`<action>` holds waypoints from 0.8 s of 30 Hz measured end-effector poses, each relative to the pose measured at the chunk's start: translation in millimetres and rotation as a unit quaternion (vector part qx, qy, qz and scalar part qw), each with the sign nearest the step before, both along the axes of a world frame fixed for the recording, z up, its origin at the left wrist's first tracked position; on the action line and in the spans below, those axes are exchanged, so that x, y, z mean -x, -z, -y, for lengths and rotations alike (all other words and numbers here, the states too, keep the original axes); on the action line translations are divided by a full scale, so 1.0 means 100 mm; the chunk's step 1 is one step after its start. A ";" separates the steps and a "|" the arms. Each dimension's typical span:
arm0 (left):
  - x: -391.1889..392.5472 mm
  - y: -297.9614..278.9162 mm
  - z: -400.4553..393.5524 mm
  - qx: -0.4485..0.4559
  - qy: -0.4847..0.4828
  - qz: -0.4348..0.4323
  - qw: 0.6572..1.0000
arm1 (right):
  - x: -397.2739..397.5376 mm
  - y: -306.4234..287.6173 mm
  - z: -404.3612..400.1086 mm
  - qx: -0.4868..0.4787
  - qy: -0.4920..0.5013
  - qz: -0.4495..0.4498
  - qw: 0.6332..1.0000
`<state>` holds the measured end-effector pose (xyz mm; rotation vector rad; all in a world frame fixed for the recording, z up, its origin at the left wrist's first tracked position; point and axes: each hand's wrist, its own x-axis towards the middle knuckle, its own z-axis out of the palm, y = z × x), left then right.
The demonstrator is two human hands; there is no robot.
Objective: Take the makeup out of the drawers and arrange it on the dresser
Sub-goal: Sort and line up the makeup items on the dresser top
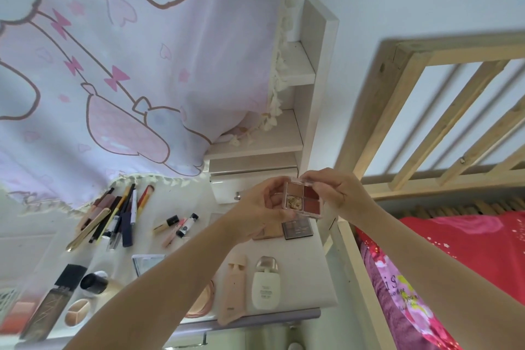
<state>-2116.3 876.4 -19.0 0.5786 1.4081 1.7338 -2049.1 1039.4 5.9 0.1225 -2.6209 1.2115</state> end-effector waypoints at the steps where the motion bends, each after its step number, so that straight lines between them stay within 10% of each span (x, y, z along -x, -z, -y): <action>1: -0.01 0.00 -0.01 -0.001 0.005 0.006 1.000 | 0.00 0.03 -0.01 0.005 0.004 0.000 1.000; 11: -0.23 0.22 -0.02 0.208 -0.012 -0.104 0.972 | -0.01 0.40 -0.16 0.235 0.118 0.210 0.942; 24: -0.93 1.22 -0.04 0.521 0.062 -0.203 0.827 | -0.25 1.57 0.00 0.164 0.135 0.440 0.872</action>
